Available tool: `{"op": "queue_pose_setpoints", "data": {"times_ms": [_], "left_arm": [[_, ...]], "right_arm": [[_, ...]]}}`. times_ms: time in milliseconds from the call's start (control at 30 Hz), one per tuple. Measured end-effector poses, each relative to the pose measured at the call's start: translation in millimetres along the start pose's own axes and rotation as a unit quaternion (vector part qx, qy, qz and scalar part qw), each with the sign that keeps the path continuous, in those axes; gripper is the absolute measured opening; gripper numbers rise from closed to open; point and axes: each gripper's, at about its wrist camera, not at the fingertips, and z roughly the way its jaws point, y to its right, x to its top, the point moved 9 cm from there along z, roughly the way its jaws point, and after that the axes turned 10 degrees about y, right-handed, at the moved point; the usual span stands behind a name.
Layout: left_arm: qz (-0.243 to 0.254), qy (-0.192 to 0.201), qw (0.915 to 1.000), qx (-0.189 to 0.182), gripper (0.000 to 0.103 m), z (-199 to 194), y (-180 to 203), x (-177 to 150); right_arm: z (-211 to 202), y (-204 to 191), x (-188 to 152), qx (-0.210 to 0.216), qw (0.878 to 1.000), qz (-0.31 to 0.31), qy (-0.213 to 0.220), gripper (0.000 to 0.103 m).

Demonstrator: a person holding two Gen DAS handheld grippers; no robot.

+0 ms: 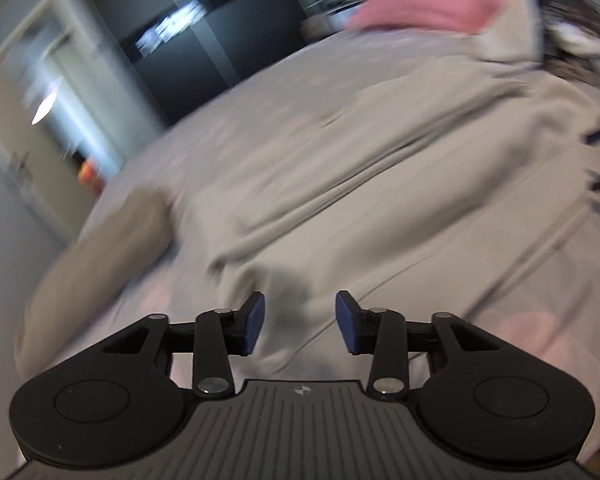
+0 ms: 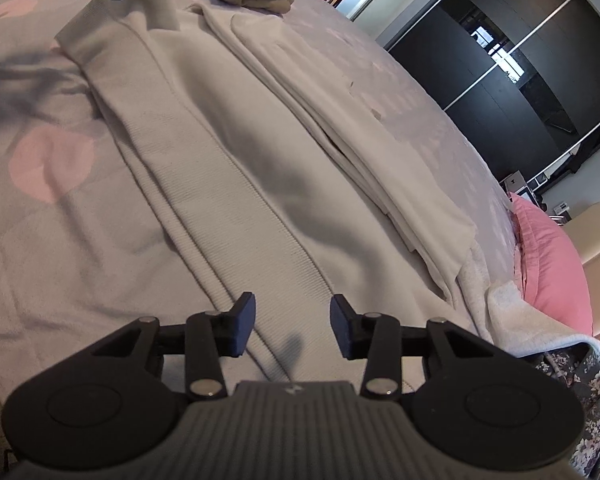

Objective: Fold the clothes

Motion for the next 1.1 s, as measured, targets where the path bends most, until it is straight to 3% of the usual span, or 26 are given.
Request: {"op": "queue_pose_setpoints", "data": {"times_ms": [133, 233, 367, 467, 567, 800, 1100], "left_arm": [[0.067, -0.013, 0.9959, -0.059, 0.044, 10.3, 40.3, -8.7], [0.094, -0.057, 0.9898, -0.090, 0.044, 23.7, 61.0, -29.1], [0.079, -0.083, 0.9899, -0.084, 0.044, 35.8, 56.8, -41.5], [0.049, -0.091, 0.9915, -0.078, 0.048, 38.4, 49.7, -43.7], [0.050, -0.095, 0.9913, -0.077, 0.049, 38.4, 49.1, -45.7], [0.121, -0.077, 0.9871, -0.070, 0.049, 31.6, 56.2, -45.5], [0.191, -0.066, 0.9769, -0.068, 0.051, 32.7, 64.0, -50.8]], "right_arm": [[0.0, -12.3, -9.1, 0.009, 0.999, -0.031, -0.016, 0.040], [-0.4, -20.4, -16.3, 0.007, 0.998, -0.052, -0.026, 0.040], [0.5, -22.6, -14.3, -0.001, 0.997, -0.068, -0.020, 0.022], [0.2, -24.0, -16.9, -0.001, 0.997, -0.080, -0.021, 0.022], [-2.9, -27.8, -18.4, 0.003, 0.996, -0.086, -0.020, 0.005], [-30.3, -21.8, -5.2, 0.024, 0.998, -0.056, -0.004, 0.003], [-14.9, -38.8, -23.9, 0.047, 0.995, -0.086, -0.037, 0.006]]}}
